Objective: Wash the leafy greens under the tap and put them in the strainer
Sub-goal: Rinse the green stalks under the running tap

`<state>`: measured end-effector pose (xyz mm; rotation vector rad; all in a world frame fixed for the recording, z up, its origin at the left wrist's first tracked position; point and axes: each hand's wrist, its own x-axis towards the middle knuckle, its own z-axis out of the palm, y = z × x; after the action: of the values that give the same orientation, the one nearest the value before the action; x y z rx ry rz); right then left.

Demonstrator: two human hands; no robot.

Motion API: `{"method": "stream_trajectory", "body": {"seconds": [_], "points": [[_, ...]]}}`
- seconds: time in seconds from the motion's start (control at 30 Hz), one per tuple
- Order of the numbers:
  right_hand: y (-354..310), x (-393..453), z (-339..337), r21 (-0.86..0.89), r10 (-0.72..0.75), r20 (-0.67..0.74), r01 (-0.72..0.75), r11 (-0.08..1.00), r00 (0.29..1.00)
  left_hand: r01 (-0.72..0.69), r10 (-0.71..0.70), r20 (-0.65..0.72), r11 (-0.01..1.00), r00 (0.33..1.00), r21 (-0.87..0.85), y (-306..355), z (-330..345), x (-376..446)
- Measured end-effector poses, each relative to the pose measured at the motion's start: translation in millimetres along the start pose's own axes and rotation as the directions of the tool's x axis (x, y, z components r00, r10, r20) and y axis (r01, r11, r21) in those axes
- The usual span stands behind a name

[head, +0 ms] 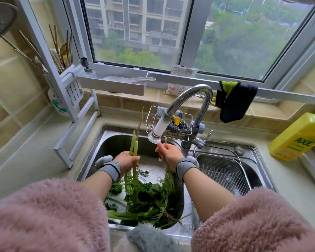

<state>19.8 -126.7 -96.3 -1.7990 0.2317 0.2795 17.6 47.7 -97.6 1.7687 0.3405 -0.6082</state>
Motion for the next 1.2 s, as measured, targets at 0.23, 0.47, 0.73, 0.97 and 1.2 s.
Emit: {"method": "stream_trajectory", "body": {"seconds": [0.23, 0.47, 0.73, 0.97, 1.2], "points": [[-9, 1, 4, 0.284, 0.039, 0.048, -0.051, 0.957, 0.998, -0.031, 0.035, 0.058, 0.998, 0.998, -0.062, 1, 7, -2], [-14, 5, 8, 0.378, 0.034, 0.086, -0.064, 0.923, 0.996, -0.066, 0.063, 0.126, 0.998, 0.990, 0.014, 5, 19, -7], [-10, 1, 5, 0.341, 0.309, -0.014, -0.286, 0.896, 0.951, -0.042, 0.042, 0.056, 0.999, 0.998, 0.006, 3, 17, -4], [-3, -2, 7, 0.373, 0.147, 0.155, -0.195, 0.907, 0.977, -0.020, 0.019, 0.068, 1.000, 0.998, 0.014, 4, 28, -6], [-5, -5, 2, 0.114, 0.008, 0.028, -0.011, 0.993, 1.000, -0.009, 0.009, 0.059, 1.000, 0.998, 0.010, 6, 35, -4]]}}
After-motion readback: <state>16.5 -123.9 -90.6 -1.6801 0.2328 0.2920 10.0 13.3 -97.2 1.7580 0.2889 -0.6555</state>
